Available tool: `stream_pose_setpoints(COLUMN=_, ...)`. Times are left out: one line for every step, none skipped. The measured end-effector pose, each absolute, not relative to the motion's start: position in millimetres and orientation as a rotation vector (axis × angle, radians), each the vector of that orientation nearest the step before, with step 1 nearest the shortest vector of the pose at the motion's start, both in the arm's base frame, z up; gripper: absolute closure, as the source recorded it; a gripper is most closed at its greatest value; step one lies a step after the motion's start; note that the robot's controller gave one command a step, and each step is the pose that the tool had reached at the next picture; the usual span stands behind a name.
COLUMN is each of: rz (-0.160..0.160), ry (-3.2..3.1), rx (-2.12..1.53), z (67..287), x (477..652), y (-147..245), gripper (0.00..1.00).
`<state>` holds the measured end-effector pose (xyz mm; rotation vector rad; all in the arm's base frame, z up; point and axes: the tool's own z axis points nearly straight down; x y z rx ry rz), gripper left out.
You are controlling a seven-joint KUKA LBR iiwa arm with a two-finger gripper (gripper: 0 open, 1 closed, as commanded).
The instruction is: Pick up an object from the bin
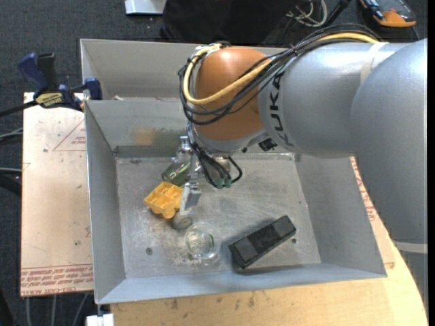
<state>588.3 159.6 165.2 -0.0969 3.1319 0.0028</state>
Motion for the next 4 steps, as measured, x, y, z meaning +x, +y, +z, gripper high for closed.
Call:
stream_pose_setpoints(rz=0.006, ry=3.120, rx=-0.290, z=108, x=584.8, y=168, gripper=0.00)
stream_pose_setpoints(rz=0.003, ry=3.125, rx=-0.300, z=110, x=583.4, y=166, gripper=1.00)
stream_pose_setpoints(rz=0.003, ry=3.125, rx=-0.299, z=110, x=583.4, y=166, gripper=1.00)
stream_pose_setpoints(rz=0.002, ry=3.116, rx=-0.381, z=221, x=578.6, y=160, gripper=1.00)
